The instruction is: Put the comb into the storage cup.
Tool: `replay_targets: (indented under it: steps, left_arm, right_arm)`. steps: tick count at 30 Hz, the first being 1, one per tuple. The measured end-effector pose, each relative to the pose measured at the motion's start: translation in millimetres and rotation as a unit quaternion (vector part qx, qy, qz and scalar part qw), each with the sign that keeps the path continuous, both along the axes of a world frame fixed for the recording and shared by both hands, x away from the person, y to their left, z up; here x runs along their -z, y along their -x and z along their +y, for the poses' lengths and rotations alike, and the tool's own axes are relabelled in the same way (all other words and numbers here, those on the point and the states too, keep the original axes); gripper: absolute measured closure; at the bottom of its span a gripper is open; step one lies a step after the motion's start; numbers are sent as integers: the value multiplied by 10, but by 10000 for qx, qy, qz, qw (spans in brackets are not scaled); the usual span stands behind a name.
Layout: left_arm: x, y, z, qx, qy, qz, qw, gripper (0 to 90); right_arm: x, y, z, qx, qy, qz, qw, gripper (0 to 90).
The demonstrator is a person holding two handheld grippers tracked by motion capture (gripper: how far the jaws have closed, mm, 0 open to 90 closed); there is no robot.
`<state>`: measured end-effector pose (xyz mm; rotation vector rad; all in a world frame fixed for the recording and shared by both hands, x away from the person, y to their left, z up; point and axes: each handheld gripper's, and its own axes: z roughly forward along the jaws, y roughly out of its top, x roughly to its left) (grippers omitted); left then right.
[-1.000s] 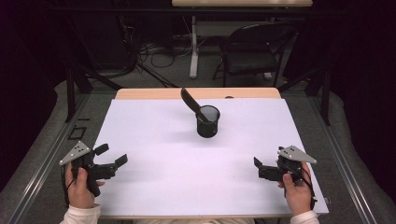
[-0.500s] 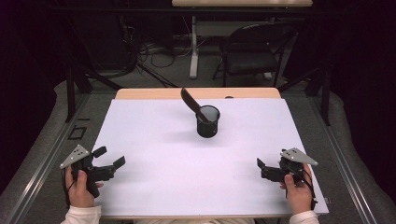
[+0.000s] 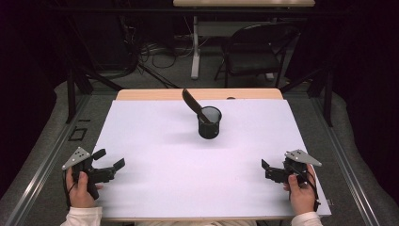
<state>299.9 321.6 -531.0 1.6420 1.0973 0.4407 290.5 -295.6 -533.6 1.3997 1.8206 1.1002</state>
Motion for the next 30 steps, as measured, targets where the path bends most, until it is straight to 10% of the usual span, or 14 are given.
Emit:
replay_targets:
  steps: [30]
  left_arm:
    - [75, -49, -6, 0, -44, 119, 9999, 5]
  right_arm:
    - [66, -47, -84, 121, -183, 175, 9996, 12]
